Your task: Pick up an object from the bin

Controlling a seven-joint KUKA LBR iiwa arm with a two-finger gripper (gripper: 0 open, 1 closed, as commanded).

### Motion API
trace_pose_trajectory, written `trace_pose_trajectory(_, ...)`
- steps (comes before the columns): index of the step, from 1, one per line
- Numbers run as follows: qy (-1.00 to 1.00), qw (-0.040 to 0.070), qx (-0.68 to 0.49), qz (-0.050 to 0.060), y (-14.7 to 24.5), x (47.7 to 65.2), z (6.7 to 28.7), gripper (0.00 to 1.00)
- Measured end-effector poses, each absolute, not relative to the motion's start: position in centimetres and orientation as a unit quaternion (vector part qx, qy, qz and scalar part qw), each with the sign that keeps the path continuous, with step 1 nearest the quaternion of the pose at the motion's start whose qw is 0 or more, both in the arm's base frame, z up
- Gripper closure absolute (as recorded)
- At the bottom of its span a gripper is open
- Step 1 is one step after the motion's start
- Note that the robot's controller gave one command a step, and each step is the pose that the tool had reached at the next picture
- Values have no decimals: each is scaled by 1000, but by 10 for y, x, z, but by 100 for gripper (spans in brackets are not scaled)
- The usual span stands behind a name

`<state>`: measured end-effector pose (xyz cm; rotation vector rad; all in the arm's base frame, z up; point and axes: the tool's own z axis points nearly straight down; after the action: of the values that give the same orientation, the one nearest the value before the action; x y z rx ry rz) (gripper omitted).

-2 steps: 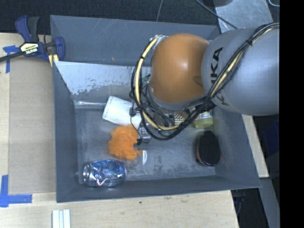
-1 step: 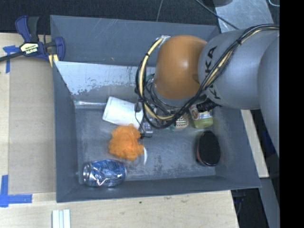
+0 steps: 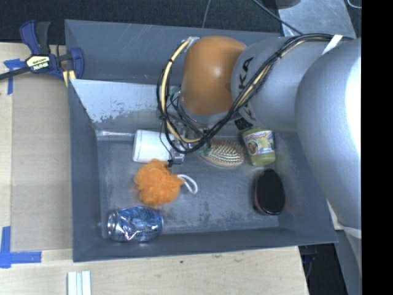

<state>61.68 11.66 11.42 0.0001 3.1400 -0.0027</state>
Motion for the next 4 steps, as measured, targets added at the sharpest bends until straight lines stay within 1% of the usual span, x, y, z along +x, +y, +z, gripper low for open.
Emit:
trace_pose_trajectory(1,1000,2,13,-1,104,617,76,0)
trace_pose_trajectory(2,1000,6,29,0,110,623,71,0)
trace_pose_trajectory(3,999,6,37,2,105,626,71,0)
trace_pose_trajectory(4,999,6,53,3,94,624,71,0)
